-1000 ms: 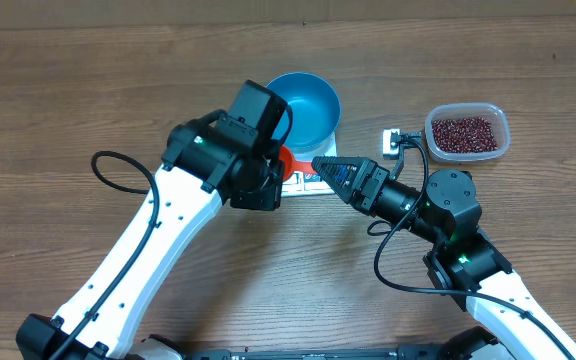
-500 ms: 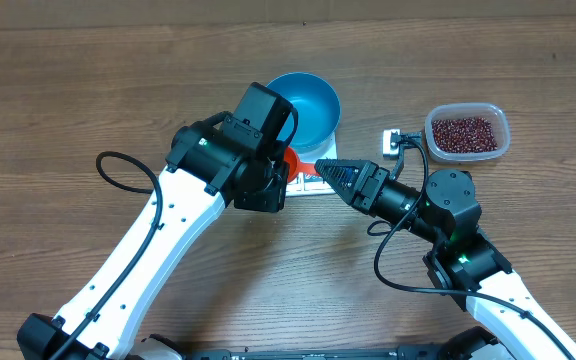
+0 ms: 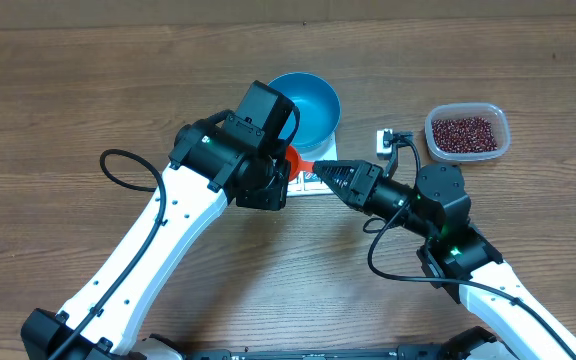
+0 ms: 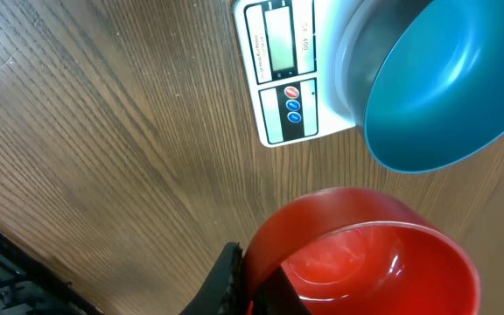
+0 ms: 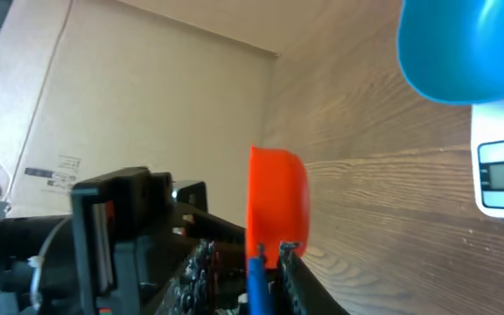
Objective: Scoop item into bowl and weigh 150g on scale
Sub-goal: 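Move the right gripper to the scoop's blue handle and grasp it, then release the scoop from the left gripper, keeping it in the right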
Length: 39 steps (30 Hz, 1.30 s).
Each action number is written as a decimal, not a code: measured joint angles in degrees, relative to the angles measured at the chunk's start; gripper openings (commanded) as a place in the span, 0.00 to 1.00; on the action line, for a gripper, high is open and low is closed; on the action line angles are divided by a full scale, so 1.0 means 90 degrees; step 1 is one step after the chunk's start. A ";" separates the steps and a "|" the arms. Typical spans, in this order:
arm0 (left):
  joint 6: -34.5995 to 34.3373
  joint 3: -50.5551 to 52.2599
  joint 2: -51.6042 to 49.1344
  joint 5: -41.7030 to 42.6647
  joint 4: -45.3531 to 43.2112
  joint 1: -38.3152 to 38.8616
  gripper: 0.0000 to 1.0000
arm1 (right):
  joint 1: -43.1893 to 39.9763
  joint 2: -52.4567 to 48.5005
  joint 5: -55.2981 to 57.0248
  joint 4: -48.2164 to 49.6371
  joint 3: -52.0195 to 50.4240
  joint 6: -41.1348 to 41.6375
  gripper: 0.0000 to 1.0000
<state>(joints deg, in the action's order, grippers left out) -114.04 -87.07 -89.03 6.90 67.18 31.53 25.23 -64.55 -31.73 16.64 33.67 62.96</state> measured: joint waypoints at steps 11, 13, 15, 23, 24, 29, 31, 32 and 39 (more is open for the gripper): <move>0.0002 0.0000 0.0000 0.0002 -0.0005 0.0000 0.04 | -0.0002 -0.0002 0.0002 0.0085 0.0000 0.0007 0.04; 0.0002 0.0000 0.0000 0.0002 -0.0015 0.0000 0.04 | -0.0002 -0.0002 0.0000 0.0078 0.0000 -0.0005 0.04; 0.0002 0.0000 0.0000 0.0000 -0.0017 0.0000 0.04 | -0.0002 -0.0002 0.0002 0.0075 0.0000 -0.0007 0.04; 0.0022 0.0000 0.0000 0.0000 -0.0015 0.0000 0.13 | -0.0002 -0.0002 0.0002 0.0075 0.0000 -0.0002 0.04; 0.0024 0.0000 0.0000 0.0000 -0.0017 0.0000 0.19 | -0.0002 -0.0002 0.0000 0.0075 0.0000 -0.0007 0.04; 0.0049 0.0000 -0.0002 0.0034 -0.0012 0.0000 0.76 | 0.0000 -0.0002 -0.0056 0.0104 0.0000 -0.0005 0.04; 0.0061 0.0000 -0.0002 0.0032 -0.0002 0.0000 0.80 | 0.0000 -0.0002 -0.0073 0.0102 0.0000 -0.0002 0.04; 0.0107 0.0000 -0.0002 0.0029 0.0010 0.0000 0.80 | 0.0000 -0.0002 -0.0080 0.0107 0.0000 -0.0005 0.04; 0.0775 0.0000 -0.0002 0.0027 0.0012 0.0000 0.77 | 0.0000 -0.0002 -0.0102 -0.0053 0.0000 -0.0301 0.04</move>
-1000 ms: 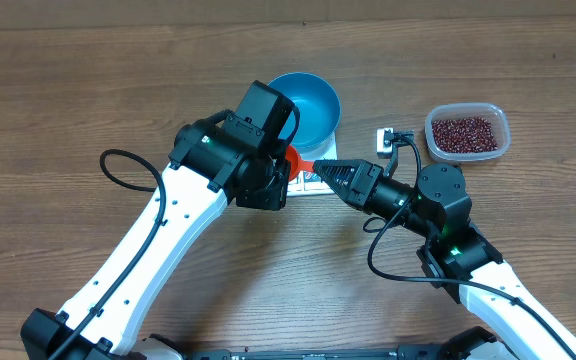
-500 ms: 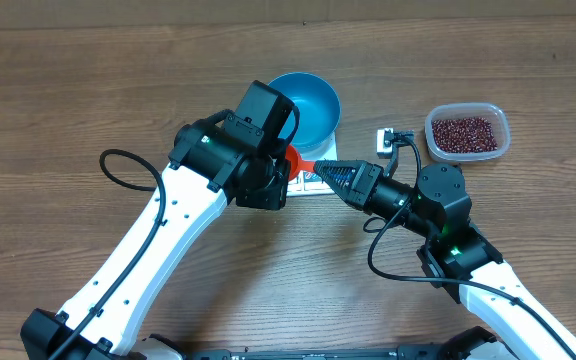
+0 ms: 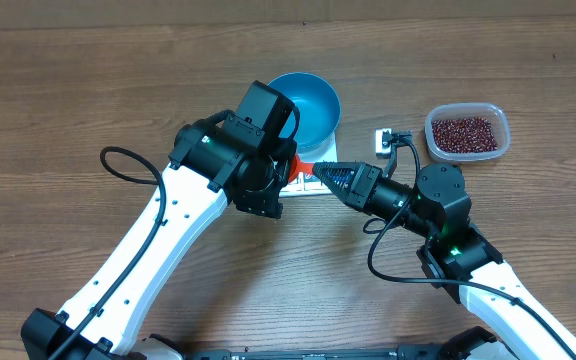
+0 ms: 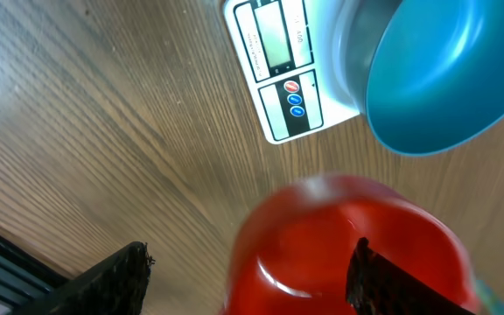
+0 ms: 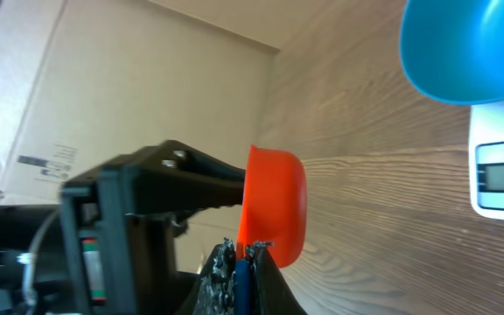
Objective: Scoop item into bowl and weigh 150g on scale
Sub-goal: 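Release the scoop from the left gripper, keeping it in the right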
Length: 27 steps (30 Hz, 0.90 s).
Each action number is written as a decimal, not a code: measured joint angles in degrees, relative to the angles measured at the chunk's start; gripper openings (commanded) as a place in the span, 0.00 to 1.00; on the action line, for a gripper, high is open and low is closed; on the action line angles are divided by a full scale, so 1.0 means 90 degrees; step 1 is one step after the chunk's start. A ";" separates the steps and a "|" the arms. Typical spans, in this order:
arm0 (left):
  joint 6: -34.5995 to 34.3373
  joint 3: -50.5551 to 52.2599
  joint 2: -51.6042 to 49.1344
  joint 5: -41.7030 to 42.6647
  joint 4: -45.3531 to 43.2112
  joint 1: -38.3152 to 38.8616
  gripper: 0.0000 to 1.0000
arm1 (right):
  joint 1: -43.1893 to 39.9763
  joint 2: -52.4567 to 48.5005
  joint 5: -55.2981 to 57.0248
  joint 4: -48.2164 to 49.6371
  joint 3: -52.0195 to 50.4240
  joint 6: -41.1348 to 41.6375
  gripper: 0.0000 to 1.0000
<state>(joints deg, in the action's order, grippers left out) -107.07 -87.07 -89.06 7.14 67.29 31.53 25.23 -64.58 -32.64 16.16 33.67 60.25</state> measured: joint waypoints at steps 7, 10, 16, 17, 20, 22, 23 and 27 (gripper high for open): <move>0.1486 0.0000 0.0000 0.0019 0.0017 -0.0012 0.99 | -0.0002 0.0000 0.0180 -0.0789 0.0000 -0.0602 0.04; 0.2266 0.0000 0.0000 0.0022 0.0019 -0.0063 1.00 | 0.0000 0.0000 0.0342 -0.1037 0.0000 -0.0826 0.04; 0.3490 -0.0002 0.0000 0.0022 0.0019 -0.0143 1.00 | -0.0002 0.0000 0.0602 -0.1673 0.0002 -0.1178 0.04; 0.3640 -0.0002 0.0000 0.0022 0.0019 -0.0143 1.00 | -0.0015 -0.0002 0.0639 -0.1807 0.0002 -0.1258 0.04; 0.4216 -0.0002 0.0000 0.0022 0.0019 -0.0143 1.00 | -0.0073 -0.0005 0.0682 -0.2171 0.0002 -0.1452 0.04; 0.4770 -0.0002 0.0000 0.0022 0.0022 -0.0143 1.00 | -0.0129 -0.0005 0.0690 -0.2280 0.0002 -0.1540 0.04; 0.5022 -0.0002 0.0000 0.0019 0.0022 -0.0143 1.00 | -0.0136 -0.0005 0.0699 -0.2339 0.0002 -0.1571 0.04; 0.6190 -0.0002 0.0000 -0.0061 0.0022 -0.0143 1.00 | -0.0141 -0.0005 0.0731 -0.2766 0.0002 -0.1756 0.04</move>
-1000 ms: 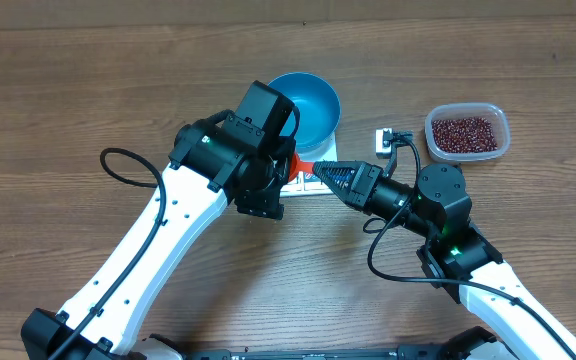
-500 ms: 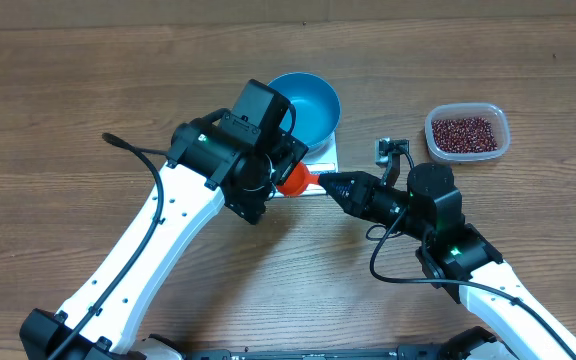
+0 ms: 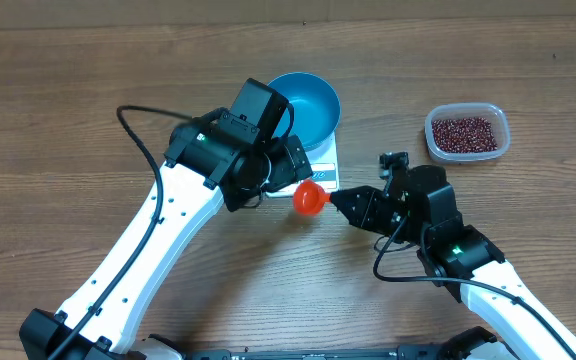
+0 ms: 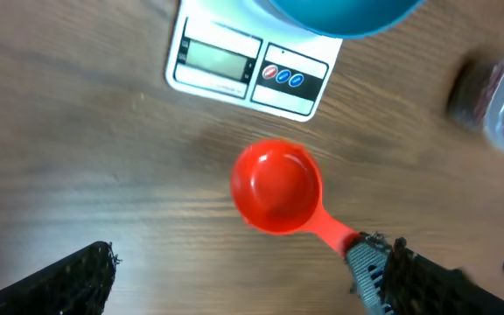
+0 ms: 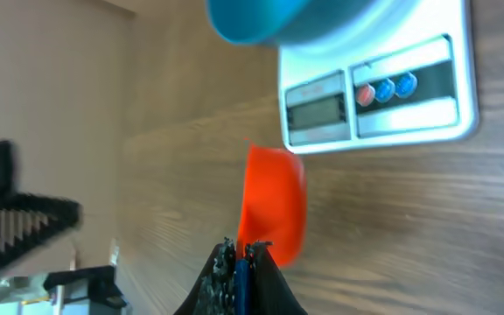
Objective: Scoop item into bowl and weigh 150g on scale
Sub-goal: 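Release the scoop from the left gripper, keeping it in the right, then carry the red scoop with the right gripper to the bean tub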
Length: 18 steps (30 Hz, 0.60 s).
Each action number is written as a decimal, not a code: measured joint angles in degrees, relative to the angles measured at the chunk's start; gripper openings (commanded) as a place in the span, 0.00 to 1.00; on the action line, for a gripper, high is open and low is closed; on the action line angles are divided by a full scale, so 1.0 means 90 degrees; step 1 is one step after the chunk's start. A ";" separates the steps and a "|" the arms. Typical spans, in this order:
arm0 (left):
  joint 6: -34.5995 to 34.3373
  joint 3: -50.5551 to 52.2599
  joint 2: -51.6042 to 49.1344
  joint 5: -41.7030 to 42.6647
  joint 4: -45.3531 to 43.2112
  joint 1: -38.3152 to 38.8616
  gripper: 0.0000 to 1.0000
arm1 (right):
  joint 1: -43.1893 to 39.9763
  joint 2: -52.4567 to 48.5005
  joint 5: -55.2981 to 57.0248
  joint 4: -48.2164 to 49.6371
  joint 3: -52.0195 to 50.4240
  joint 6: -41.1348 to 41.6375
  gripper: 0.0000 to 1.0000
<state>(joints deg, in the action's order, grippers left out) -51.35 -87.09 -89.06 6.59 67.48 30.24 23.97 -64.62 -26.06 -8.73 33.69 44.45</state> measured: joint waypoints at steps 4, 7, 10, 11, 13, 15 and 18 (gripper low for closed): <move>0.0945 0.0000 0.0000 -0.0209 0.0002 0.0000 0.99 | -0.0172 0.0000 0.0005 -0.0452 0.0000 -0.0141 0.04; 0.1610 0.0000 0.0000 -0.0308 0.0019 0.0000 1.00 | -0.0459 0.0000 0.0022 -0.1061 0.0090 -0.0362 0.04; 0.2055 0.0000 0.0000 -0.0384 0.0019 0.0000 1.00 | -0.0787 0.0000 0.0092 -0.1987 0.0493 -0.0750 0.04; 0.2108 0.0000 0.0002 -0.0418 0.0022 0.0000 1.00 | -0.0874 -0.0010 0.0163 -0.2392 0.0707 -0.0860 0.04; 0.2198 0.0000 0.0000 -0.0452 0.0022 0.0000 0.99 | -0.0976 -0.0010 0.0386 -0.3016 0.1039 -0.1052 0.04; 0.2234 0.0000 0.0002 -0.0478 0.0015 0.0000 1.00 | -0.1032 -0.0010 0.0758 -0.3560 0.1394 -0.1190 0.04; 0.2254 0.0000 0.0000 -0.0510 -0.0036 0.0000 0.94 | -0.1035 -0.0012 0.1326 -0.4073 0.1848 -0.1307 0.04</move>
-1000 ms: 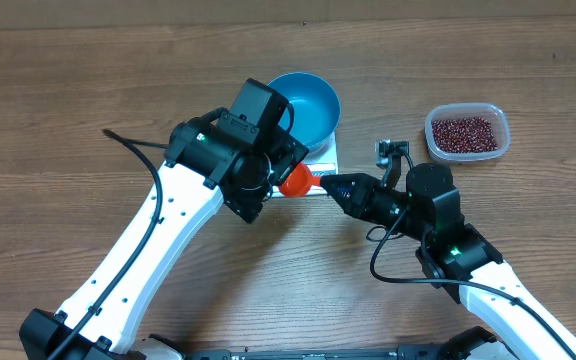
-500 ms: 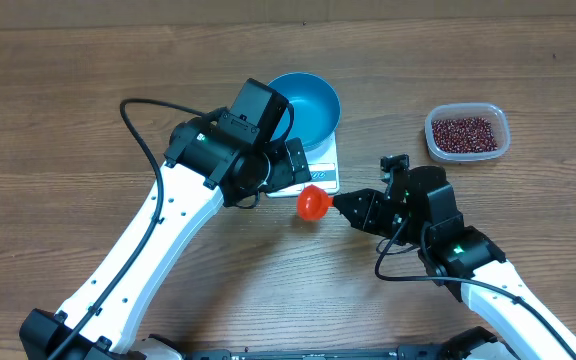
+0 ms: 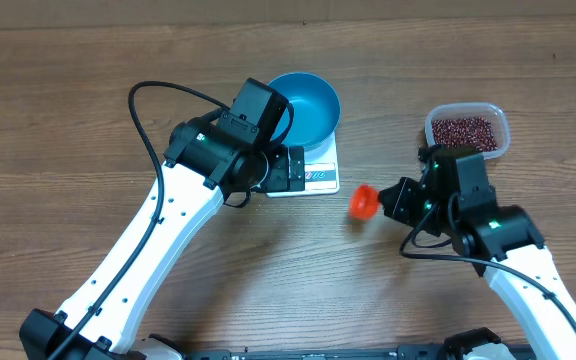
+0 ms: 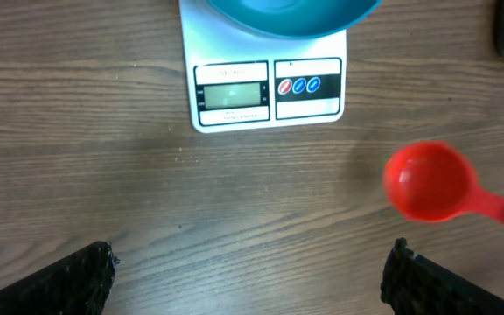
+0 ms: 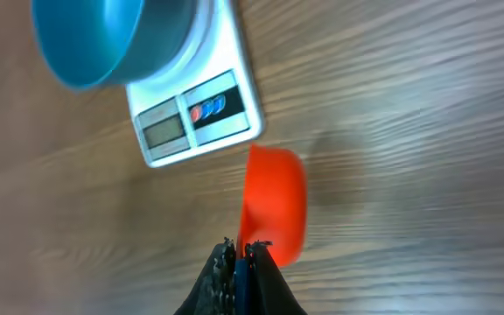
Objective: Scoop item into bowl and weigh 150g on scale
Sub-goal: 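Carry the red scoop with the right gripper to the bean tub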
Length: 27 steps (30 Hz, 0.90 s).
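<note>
My right gripper (image 5: pixel 243 248) is shut on the blue-tipped handle of the red scoop (image 5: pixel 274 201), whose cup looks empty (image 4: pixel 429 181). It holds the scoop (image 3: pixel 364 201) above the table, right of the white scale (image 3: pixel 306 176) and left of the bean tub (image 3: pixel 466 132). The blue bowl (image 3: pixel 306 104) stands on the scale and looks empty. My left gripper (image 4: pixel 250 255) hangs open over bare wood in front of the scale (image 4: pixel 265 92), nothing between its fingers.
The clear tub of red beans stands at the back right. A small white and black device (image 3: pixel 431 152) lies beside the tub, partly hidden by my right arm. A black cable (image 3: pixel 153 100) loops off the left arm. Bare wooden table (image 3: pixel 68 100) lies all round.
My right gripper has carried the scoop to the right, from just in front of the scale to a spot nearer the bean tub. The left gripper stays open near the scale.
First both grippers were at the scoop in front of the scale, the left one on its cup. Then the left had opened and the right was shut on the handle. After that the scoop was clear of the left gripper, and now it is farther right.
</note>
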Each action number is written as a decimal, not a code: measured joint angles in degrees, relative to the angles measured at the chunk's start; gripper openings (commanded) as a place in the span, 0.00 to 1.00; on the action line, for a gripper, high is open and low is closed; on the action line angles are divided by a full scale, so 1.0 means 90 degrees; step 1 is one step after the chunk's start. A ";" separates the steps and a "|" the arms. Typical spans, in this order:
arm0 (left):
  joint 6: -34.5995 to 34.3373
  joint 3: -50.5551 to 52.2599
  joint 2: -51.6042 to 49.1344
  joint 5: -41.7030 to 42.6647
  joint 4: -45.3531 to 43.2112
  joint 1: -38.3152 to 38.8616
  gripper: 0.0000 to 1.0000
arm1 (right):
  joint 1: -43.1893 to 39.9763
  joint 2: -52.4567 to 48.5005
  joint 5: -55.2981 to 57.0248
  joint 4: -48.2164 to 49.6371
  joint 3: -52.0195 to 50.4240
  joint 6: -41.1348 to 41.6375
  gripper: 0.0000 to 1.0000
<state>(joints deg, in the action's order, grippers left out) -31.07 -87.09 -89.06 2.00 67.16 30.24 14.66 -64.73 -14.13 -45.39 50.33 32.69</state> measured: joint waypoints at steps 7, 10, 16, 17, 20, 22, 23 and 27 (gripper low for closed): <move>0.0119 0.0000 0.0000 -0.0066 -0.0039 0.0000 0.27 | 0.0000 0.0007 0.1375 -0.1200 0.1086 -0.0092 0.04; 0.0134 0.0000 0.0000 -0.0194 -0.0039 0.0000 0.04 | 0.0000 0.0007 0.1836 -0.1520 0.1355 -0.0112 0.04; 0.0141 0.0000 0.0000 -0.0352 -0.0041 0.0000 0.04 | -0.0005 0.0007 0.2210 -0.1676 0.1834 -0.0117 0.04; 0.0141 -0.0002 0.0000 -0.0362 -0.0041 0.0000 0.04 | -0.0002 0.0007 0.2232 -0.1681 0.1865 -0.0114 0.04; 0.0151 0.0000 0.0000 -0.0493 -0.0109 0.0000 0.04 | -0.0005 0.0007 0.2280 -0.1685 0.1957 -0.0131 0.04; 0.0296 0.0000 0.0000 -0.0610 -0.0296 0.0000 0.04 | -0.0002 0.0007 0.2283 -0.1702 0.1957 -0.0134 0.04; 0.0430 0.0000 0.0000 -0.0648 -0.0432 0.0000 0.04 | -0.0005 0.0007 0.2285 -0.1741 0.1957 -0.0134 0.04; 0.0976 0.0041 0.0002 -0.0743 -0.0894 0.0000 0.04 | -0.0005 0.0007 0.2285 -0.1819 0.1957 -0.0134 0.04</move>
<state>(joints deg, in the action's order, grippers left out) -22.28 -86.72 -89.03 -4.69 59.11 30.24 14.61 -64.66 6.44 -61.76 67.94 31.48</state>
